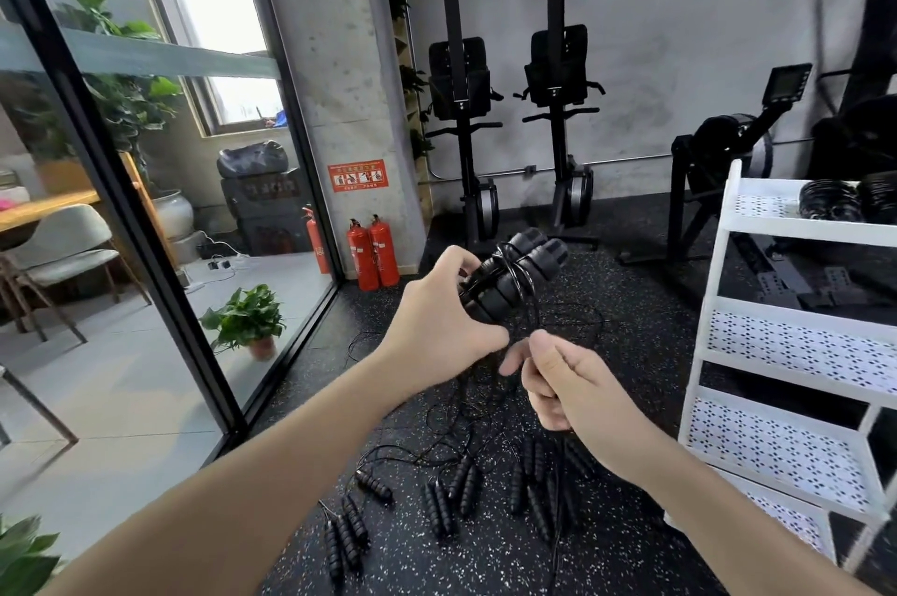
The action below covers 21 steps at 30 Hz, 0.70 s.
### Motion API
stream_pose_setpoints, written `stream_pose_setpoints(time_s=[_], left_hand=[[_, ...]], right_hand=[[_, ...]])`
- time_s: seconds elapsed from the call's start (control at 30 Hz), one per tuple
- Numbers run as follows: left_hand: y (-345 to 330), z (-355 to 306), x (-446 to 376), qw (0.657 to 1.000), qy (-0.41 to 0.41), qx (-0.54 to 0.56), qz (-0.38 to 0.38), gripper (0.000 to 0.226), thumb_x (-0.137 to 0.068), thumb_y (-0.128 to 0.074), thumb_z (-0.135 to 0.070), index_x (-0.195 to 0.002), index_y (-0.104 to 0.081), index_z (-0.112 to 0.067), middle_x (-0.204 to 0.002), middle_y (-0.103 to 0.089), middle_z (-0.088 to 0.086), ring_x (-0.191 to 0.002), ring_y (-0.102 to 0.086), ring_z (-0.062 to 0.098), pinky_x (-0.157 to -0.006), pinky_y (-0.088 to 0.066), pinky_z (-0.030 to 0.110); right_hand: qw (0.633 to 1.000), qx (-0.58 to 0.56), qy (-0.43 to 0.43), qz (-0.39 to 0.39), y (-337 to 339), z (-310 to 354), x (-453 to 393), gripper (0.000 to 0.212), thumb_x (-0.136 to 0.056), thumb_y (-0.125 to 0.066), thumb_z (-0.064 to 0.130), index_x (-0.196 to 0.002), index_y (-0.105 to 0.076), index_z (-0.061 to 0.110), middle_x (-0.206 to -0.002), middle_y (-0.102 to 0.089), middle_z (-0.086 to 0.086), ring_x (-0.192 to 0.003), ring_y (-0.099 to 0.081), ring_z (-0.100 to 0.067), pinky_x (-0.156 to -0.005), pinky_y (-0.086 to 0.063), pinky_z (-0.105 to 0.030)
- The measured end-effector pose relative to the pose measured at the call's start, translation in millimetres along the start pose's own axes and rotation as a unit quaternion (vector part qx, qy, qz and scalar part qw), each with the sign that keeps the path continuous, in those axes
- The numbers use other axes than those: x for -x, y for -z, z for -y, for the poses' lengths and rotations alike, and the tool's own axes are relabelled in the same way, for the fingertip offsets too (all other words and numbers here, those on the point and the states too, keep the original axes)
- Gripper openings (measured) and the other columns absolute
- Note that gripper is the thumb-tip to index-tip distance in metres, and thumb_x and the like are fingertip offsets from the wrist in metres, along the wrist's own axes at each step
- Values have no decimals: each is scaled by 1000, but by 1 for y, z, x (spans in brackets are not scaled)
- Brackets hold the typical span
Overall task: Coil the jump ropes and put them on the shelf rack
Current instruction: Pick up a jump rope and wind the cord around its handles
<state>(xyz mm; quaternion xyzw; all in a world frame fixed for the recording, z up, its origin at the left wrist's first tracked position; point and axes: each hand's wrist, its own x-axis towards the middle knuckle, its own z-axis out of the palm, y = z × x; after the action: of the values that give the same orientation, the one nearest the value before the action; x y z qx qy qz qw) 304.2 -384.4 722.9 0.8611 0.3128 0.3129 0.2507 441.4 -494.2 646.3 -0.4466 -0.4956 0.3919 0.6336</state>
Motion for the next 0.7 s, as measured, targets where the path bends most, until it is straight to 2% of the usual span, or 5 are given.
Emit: stream_pose_setpoints(time_s=[0.13,0.23,0.33,0.5,0.7], left_hand=[[11,3,0,994,-49,19,95,62,-63,-82,-14,-114,-58,-40,-97,-68,-13,-68,-57,-3,-63,-43,15],[21,4,-1,982,-85,-17,166,64,-63,-79,-9,-117,-64,-41,-96,-69,-14,-75,-59,-1,-68,-48,16],[23,2,-2,965,-125,-53,224,66,-65,-75,-7,-120,-65,-42,-95,-67,-9,-79,-62,8,-70,-47,22],[26,11,-16,929,-208,-213,221,58,-67,-71,-19,-118,-59,-42,-94,-59,-11,-93,-57,9,-82,-51,38],[22,34,-13,894,-268,-313,176,56,-80,-69,-28,-130,-52,-45,-118,-60,-18,-110,-51,10,-87,-52,39]], right_hand=[[993,-16,-72,89,25,0,-8,39,-96,-60,41,-83,-69,5,-63,-31,-3,-57,-25,-14,-57,-27,-26],[986,15,-110,123,40,5,-16,21,-96,-63,14,-76,-66,9,-59,-49,3,-56,-32,-13,-61,-32,-27],[973,116,-115,165,45,16,-28,44,-95,-52,-10,-66,-61,21,-60,-53,6,-59,-37,-13,-61,-37,-26],[884,436,-103,138,67,22,-70,31,-82,-58,0,-57,-57,18,-63,-54,-8,-61,-41,-17,-60,-33,-33],[873,457,-85,150,64,52,-87,3,-86,-79,23,-84,-80,25,-64,-66,7,-56,-47,-9,-57,-38,-25]])
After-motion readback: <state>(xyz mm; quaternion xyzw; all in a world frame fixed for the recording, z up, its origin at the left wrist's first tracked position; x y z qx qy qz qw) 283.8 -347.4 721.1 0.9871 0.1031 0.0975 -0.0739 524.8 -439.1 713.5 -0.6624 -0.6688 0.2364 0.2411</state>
